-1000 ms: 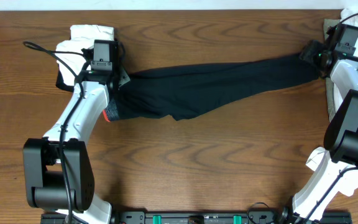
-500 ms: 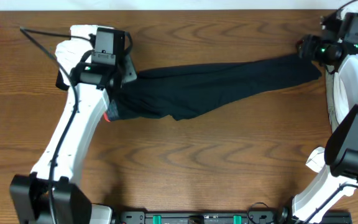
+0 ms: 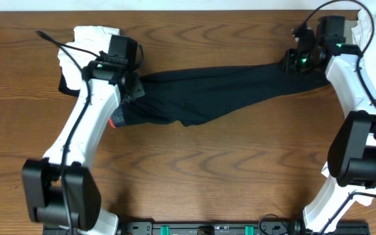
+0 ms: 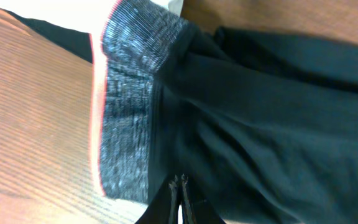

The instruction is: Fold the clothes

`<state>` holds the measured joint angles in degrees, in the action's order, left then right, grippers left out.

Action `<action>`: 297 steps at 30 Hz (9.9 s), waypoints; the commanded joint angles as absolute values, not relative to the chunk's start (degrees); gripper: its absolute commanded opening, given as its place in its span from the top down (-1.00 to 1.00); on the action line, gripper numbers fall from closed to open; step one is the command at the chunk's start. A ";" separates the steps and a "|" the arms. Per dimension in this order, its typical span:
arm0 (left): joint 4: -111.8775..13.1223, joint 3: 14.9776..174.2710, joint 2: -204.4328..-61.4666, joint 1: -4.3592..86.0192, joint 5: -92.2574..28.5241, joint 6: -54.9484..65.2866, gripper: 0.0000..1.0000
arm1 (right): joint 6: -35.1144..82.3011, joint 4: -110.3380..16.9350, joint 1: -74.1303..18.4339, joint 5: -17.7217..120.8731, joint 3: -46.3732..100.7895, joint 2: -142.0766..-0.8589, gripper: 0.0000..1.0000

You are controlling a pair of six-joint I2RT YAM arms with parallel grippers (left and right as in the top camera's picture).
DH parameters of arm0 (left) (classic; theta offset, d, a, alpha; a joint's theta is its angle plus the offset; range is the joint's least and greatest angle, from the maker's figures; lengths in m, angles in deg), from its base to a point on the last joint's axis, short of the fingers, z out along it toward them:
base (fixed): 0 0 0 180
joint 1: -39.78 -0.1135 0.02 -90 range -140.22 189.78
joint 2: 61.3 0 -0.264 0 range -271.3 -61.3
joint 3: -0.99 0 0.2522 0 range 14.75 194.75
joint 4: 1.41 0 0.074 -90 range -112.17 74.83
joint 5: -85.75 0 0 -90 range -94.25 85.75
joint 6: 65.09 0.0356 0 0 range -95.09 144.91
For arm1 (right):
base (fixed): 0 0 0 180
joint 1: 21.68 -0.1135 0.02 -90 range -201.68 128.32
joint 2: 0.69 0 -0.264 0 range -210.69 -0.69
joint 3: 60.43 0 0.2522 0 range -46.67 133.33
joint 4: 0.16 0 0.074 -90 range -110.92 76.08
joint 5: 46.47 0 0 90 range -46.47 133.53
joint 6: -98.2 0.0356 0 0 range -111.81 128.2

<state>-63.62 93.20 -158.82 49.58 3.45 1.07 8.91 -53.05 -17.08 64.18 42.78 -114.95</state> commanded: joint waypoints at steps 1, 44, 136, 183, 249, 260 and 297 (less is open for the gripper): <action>-63.05 93.36 -162.07 48.82 4.11 0.66 0.88 | 8.12 -53.18 -18.88 64.72 41.27 -114.73 0.66; -51.22 93.05 -169.20 48.47 4.11 4.92 0.88 | 8.12 -50.45 -22.50 61.53 34.83 -115.19 0.71; -71.35 90.58 -159.49 47.38 4.02 -4.83 0.88 | 7.90 -35.72 -22.09 60.44 34.85 -122.82 0.52; -54.48 91.30 -166.40 45.89 10.25 -0.28 0.88 | 7.88 -38.19 -22.02 59.78 34.85 -122.82 0.47; -61.45 92.74 -155.50 50.26 8.39 6.62 -0.05 | 25.25 -42.71 2.81 59.96 35.72 -121.53 -0.33; -61.65 92.74 -155.50 50.26 8.39 6.62 -0.06 | 30.41 -37.75 2.78 66.08 35.70 -125.62 -0.26; -63.97 92.74 -155.47 50.20 3.89 3.61 -0.08 | 14.26 -37.07 14.41 88.44 39.07 -115.63 0.98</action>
<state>-63.99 92.53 -155.06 50.13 4.46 4.09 17.45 -37.03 16.23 85.14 37.08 -120.22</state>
